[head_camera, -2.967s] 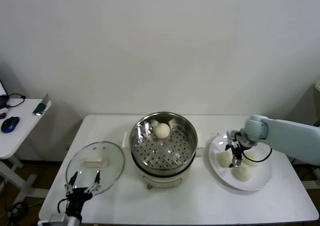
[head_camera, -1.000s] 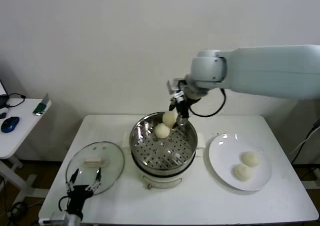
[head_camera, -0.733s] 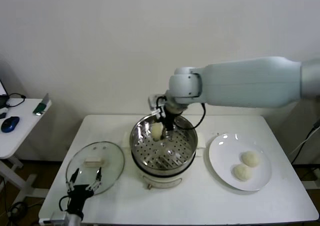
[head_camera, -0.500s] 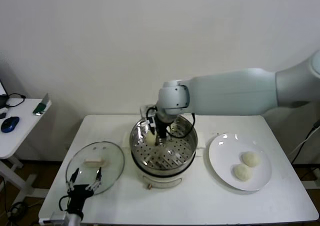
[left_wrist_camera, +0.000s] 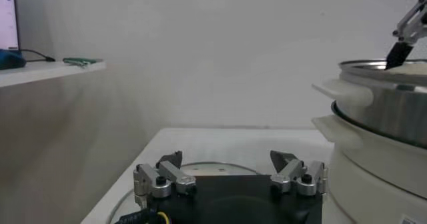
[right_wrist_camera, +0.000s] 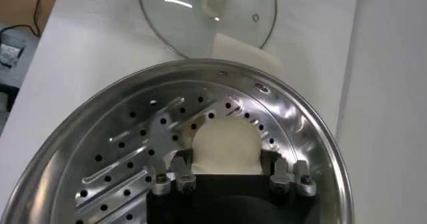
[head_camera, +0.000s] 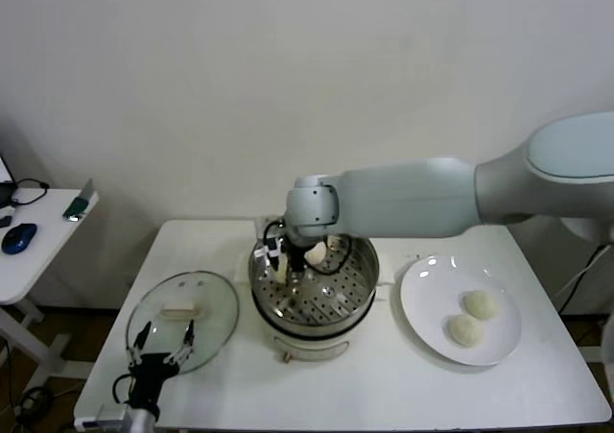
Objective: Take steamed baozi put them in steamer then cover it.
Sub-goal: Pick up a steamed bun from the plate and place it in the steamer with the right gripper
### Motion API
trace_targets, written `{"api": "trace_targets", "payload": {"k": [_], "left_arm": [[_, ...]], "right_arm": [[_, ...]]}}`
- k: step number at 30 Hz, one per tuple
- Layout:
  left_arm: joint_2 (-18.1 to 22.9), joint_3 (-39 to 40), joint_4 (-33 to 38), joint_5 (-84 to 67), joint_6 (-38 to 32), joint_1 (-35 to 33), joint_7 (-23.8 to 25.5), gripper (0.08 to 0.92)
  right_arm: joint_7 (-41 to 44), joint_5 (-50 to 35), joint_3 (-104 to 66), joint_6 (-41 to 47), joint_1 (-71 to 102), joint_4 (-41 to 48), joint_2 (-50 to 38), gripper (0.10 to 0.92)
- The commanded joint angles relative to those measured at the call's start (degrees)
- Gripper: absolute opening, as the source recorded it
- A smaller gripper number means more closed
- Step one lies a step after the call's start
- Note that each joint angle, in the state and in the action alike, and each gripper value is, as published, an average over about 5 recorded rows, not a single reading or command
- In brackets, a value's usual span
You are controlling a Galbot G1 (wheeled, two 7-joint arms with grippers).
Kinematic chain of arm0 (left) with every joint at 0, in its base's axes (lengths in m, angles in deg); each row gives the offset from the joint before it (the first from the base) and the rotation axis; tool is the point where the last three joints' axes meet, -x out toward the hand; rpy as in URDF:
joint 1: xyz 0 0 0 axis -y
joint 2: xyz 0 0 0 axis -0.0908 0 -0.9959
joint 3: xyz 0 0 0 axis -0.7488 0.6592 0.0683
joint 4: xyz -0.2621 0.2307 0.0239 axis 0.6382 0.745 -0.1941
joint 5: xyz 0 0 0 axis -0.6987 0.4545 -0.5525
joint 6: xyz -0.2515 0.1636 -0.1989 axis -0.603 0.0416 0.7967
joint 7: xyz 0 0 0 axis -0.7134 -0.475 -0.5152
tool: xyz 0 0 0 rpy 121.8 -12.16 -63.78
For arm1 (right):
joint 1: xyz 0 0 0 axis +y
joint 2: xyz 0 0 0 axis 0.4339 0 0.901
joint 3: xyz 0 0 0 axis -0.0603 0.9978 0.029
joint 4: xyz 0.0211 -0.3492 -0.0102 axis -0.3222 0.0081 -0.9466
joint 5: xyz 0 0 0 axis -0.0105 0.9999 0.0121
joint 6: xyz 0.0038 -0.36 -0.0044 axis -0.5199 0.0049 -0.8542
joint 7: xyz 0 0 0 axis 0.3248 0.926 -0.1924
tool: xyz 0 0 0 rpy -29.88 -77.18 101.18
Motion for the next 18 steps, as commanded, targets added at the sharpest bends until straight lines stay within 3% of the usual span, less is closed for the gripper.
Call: {"api": "trace_targets", "payload": {"k": [1,12,18], "left_arm": [[-0.01,0.05,-0.07,0.02,0.02,0.05,0.03,0.823],[0.08,0.01,-0.06,0.06,0.03,-0.11,-0.02,0.823],[0.23,0.07,0.08,0.13,0.10,-0.10,-0.01,0.823]], "right_arm": [[-0.99,0.50,-0.50,0.50,2.76,2.60,1.54,0.654],[-0.99,0.03,-0.53,0.98,2.60,1.97,1.95,0.658],[-0.49,0.32,-0.67,0.50,1.38,1.27,1.11,0.782]]}}
